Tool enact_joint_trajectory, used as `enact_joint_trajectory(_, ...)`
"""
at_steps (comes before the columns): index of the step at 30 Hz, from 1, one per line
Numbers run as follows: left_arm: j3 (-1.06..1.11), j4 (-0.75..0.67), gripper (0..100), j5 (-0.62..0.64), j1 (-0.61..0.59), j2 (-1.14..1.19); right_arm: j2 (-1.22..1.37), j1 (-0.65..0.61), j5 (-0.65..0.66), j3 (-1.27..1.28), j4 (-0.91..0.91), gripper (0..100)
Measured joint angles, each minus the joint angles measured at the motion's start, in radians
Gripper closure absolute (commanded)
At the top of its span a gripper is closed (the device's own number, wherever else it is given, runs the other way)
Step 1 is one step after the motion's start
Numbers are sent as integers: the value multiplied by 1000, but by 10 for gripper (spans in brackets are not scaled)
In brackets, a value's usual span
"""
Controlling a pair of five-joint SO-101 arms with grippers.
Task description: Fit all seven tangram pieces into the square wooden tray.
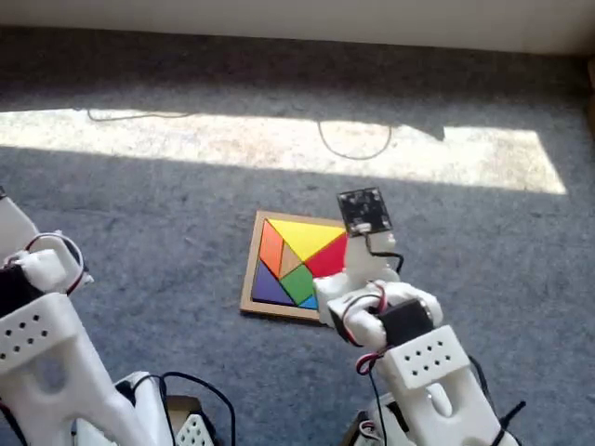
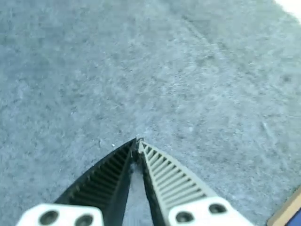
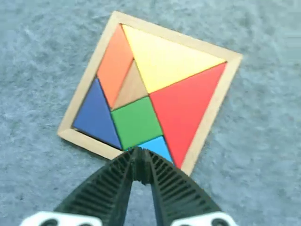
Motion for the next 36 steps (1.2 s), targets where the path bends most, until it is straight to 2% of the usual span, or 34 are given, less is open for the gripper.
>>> enact_joint_trajectory(7,109,2,994,54,264,-210,-310,250,87,265,0,993)
enact_joint_trajectory(15,244,2,994,63,491,-405,-654,377,89,488,2,993)
enact_joint_trajectory(21,368,2,994,63,551,-559,-858,420,89,588,2,993)
enact_joint_trajectory(27,532,-9,994,63,568,-712,-858,431,94,589,2,993)
enact_joint_trajectory(36,884,-161,994,63,568,-950,-859,431,95,589,2,993)
